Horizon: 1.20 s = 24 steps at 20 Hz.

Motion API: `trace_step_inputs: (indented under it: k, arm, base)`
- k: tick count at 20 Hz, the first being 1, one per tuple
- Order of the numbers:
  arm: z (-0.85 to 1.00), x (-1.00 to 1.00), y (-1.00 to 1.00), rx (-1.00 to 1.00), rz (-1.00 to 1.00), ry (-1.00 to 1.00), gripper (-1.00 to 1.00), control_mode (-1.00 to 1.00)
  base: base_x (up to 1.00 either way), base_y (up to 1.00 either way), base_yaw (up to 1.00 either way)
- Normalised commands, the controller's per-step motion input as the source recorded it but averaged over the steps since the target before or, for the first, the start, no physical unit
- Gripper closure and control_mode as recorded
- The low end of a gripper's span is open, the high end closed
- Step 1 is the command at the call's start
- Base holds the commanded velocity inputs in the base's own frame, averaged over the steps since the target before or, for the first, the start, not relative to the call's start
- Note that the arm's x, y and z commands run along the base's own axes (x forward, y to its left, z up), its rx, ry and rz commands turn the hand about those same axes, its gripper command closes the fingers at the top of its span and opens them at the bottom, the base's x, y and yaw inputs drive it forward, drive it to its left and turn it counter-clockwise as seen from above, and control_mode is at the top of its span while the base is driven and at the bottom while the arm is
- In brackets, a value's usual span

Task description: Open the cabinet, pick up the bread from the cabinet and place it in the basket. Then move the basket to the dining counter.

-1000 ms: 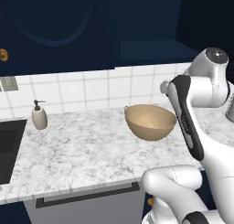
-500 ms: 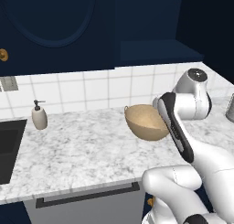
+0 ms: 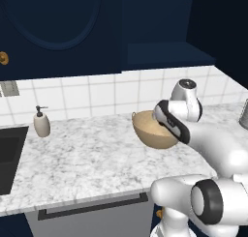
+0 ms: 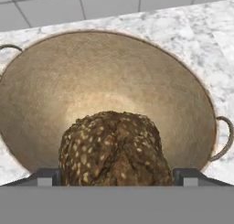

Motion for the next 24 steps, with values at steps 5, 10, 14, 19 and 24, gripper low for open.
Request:
trace_step_inputs:
  k: [5,10,14,19,24]
  arm:
    - [-0.53,0.55,-0.07,0.02,0.0,0.07,1.0,-1.0]
    - [-0.57,0.37,0.0,0.0,0.0,0.01,1.0,-1.0]
    - [-0.49,0.27,0.0,0.0,0.0,0.0,1.0,-1.0]
    - [-0.29,0.18,0.0,0.0,0.0,0.0,1.0,-1.0]
    - [-0.31,0.35,0.0,0.0,0.0,0.0,1.0,-1.0]
  base:
    - [0.0,0.0,0.0]
    - [0.0,0.0,0.0]
    - [0.0,0.0,0.0]
    - [0.0,0.0,0.0]
    - [0.0,0.0,0.0]
